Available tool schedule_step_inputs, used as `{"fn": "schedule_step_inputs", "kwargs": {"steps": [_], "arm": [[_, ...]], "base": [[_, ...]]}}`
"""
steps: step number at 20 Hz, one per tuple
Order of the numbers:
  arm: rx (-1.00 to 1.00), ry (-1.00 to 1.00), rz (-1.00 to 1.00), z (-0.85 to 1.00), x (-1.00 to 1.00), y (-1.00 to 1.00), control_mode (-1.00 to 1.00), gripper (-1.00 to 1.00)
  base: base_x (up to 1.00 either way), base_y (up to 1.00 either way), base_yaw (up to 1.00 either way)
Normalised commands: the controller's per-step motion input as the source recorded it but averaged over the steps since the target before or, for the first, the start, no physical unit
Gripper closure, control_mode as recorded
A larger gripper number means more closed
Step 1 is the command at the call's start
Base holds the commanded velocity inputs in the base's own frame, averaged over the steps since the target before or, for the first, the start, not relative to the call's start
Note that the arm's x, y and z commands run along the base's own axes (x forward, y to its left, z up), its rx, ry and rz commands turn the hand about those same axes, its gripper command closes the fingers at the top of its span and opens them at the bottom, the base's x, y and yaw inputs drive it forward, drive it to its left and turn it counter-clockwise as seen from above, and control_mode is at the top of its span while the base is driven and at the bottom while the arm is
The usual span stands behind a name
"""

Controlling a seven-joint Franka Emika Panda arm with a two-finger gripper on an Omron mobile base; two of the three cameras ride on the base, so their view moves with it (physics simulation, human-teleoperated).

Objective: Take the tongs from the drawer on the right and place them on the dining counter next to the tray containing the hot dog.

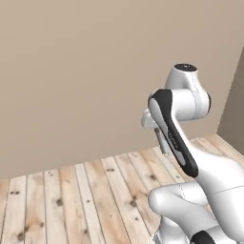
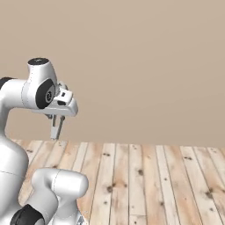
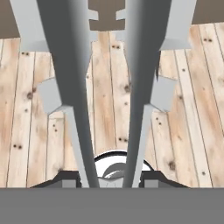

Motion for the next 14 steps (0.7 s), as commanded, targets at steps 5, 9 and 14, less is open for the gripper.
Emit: {"fn": "schedule_step_inputs", "kwargs": {"steps": [5,9,14], "arm": [[0.00,0.00,0.00,0.00,0.00,0.00,1.00,1.00],[0.00,0.00,0.00,0.00,0.00,0.00,1.00,1.00],[0.00,0.00,0.00,0.00,0.00,0.00,1.00,1.00]], "base": [[1.00,0.00,0.59],[1.00,-0.03,0.71],[1.00,-0.13,0.80]]}}
